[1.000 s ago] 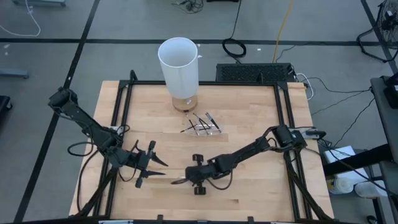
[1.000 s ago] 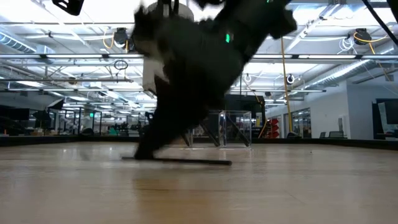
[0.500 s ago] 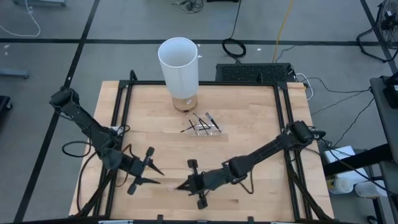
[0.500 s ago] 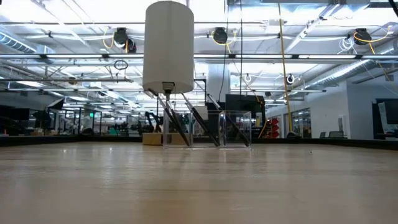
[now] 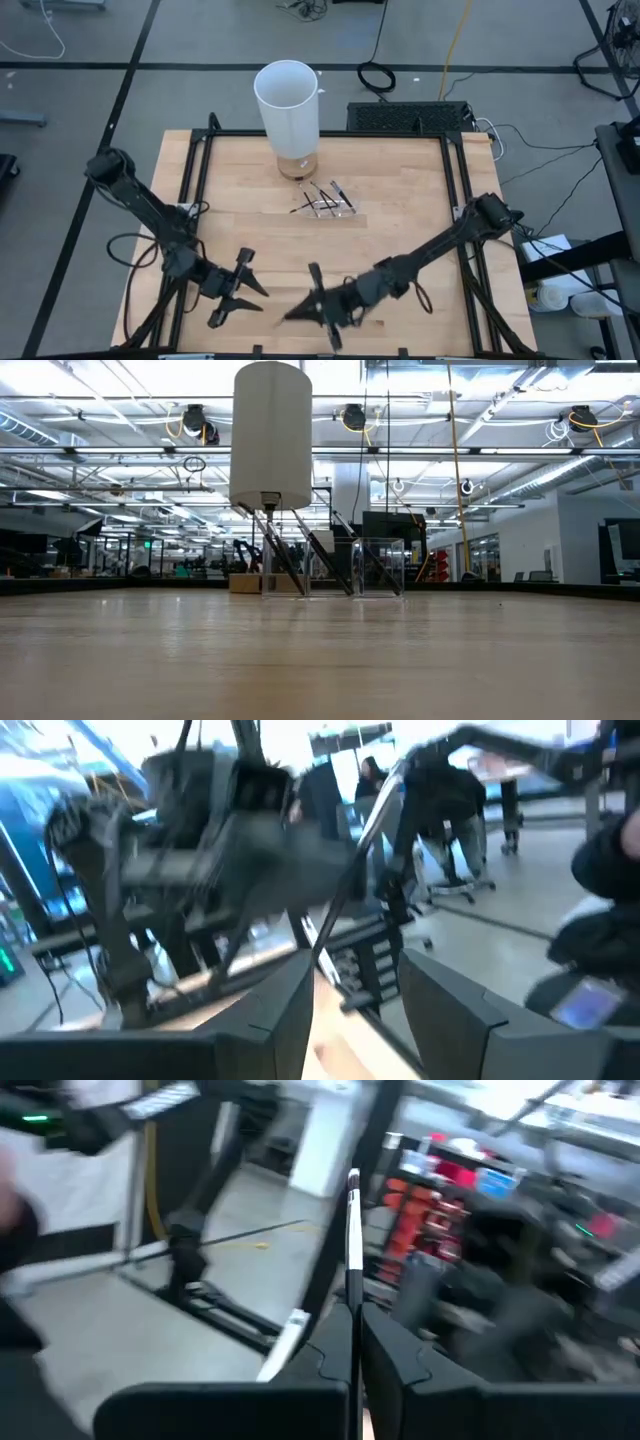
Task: Pick & Place Makeup Supplies
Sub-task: Put the makeup brush into the transparent organizer
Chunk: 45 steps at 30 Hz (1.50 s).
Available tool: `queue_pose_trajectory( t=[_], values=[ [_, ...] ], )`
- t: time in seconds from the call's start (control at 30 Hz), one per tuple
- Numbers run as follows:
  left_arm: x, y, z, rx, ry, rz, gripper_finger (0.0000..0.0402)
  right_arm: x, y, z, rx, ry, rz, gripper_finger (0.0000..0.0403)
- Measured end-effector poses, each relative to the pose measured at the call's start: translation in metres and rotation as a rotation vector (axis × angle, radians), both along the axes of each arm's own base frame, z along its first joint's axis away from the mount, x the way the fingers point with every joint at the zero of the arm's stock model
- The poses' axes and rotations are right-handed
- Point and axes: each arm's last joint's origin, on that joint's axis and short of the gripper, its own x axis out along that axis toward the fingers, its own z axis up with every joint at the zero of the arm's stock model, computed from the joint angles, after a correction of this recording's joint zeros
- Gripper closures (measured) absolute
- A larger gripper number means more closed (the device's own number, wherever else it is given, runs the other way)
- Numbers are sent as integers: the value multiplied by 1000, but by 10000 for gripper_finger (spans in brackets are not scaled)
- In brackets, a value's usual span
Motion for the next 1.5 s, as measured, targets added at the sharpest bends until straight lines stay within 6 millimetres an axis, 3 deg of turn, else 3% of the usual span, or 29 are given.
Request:
queue_pose_trajectory(
  t=[0.17, 0.37, 0.53, 0.9, 1.5],
  values=[
    [3, -3, 0, -17, -52, 7, 243, 1, -29, -30, 114, -23, -15, 403],
    [10, 3, -2, -26, -36, 108, 243, -8, -51, -50, 210, -89, -22, 403],
    [19, 14, -3, -54, -17, 172, 243, -7, -53, -53, 205, -81, -26, 403],
    [26, 22, -3, -82, -6, 107, 243, 1, -62, -63, 206, -53, -51, 403],
    [38, 37, -10, -76, 62, 169, 243, 8, -82, -63, 179, -56, -59, 403]
  ],
)
